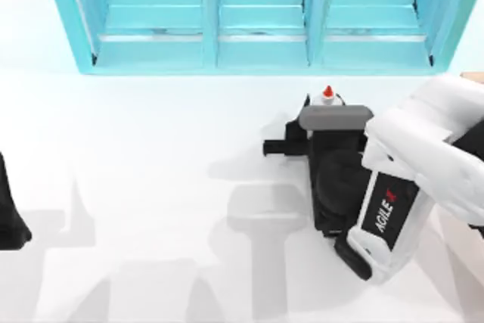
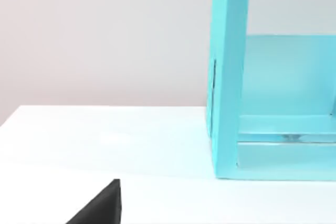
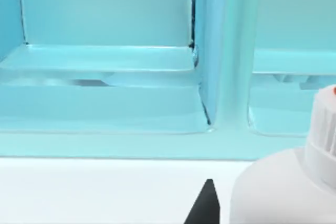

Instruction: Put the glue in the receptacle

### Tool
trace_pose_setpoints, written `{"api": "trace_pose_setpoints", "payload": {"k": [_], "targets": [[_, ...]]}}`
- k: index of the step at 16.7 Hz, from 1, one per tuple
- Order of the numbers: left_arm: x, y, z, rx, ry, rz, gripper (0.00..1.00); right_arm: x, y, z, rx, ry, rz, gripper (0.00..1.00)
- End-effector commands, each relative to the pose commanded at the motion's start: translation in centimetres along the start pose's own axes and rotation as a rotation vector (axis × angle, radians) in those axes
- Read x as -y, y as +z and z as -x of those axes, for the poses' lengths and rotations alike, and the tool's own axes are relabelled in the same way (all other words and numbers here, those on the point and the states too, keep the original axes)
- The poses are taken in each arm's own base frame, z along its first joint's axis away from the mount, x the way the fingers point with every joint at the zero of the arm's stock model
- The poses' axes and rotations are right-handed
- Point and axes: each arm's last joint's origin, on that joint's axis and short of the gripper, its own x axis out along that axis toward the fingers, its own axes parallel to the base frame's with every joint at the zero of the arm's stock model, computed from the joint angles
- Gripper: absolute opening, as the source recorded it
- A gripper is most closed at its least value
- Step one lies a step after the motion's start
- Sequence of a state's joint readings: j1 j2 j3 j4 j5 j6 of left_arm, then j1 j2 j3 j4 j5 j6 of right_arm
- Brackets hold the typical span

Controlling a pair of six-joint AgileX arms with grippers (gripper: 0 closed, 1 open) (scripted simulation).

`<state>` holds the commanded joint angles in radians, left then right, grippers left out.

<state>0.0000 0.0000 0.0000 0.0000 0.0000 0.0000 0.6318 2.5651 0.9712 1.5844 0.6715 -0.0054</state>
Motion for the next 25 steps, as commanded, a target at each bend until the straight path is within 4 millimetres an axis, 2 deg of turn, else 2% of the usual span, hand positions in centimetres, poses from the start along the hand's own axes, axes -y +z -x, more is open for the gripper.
{"api": "trace_pose_setpoints", "payload": {"k": [4, 25], "targets": [[0.0, 0.0, 0.0, 0.0, 0.0, 0.0, 1.0, 0.0, 0.3, 0.0, 0.0, 0.0, -0.001, 0.0], [0.0, 0.0, 0.0, 0.0, 0.0, 0.0, 1.0, 0.1, 10.0, 0.1, 0.0, 0.002, -0.001, 0.0]]}}
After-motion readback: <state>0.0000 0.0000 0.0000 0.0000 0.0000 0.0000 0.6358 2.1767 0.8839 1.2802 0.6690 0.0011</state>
